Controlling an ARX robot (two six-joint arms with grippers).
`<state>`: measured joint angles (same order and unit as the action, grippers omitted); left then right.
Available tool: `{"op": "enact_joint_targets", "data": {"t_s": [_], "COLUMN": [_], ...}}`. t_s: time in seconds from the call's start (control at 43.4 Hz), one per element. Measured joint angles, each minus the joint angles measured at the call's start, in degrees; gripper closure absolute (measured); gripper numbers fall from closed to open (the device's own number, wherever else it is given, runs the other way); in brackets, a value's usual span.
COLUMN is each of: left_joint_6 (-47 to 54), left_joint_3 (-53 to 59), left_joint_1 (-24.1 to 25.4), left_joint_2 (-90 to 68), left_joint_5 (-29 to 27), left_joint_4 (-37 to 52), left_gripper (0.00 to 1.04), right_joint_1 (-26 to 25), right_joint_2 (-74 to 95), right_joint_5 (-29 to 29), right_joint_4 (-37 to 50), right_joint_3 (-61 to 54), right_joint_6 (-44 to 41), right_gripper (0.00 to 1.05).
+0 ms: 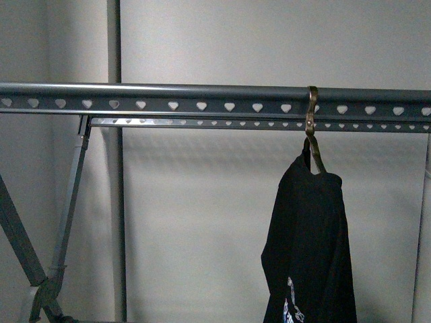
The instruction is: Hang clothes on hanger
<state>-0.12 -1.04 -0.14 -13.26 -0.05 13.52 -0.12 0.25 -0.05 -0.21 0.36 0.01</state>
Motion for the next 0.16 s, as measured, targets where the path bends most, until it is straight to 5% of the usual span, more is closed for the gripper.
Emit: {"op": "enact_joint_targets", "data": {"t_s": [0.161], "left_joint_6": [0.0], "left_joint_3": [0.0], "left_joint_1": [0.0], "left_joint_2": [0.6], "left_joint_5": [0.0], "left_joint_4": [-0.4], "left_gripper": [0.69], "right_joint_1": [0.0], "right_joint_2": [0.0], "right_joint_5": [0.0], "right_joint_4": [0.0], "right_joint_3": [0.0], "right_joint_6": [0.0], "right_gripper": [0.56]}}
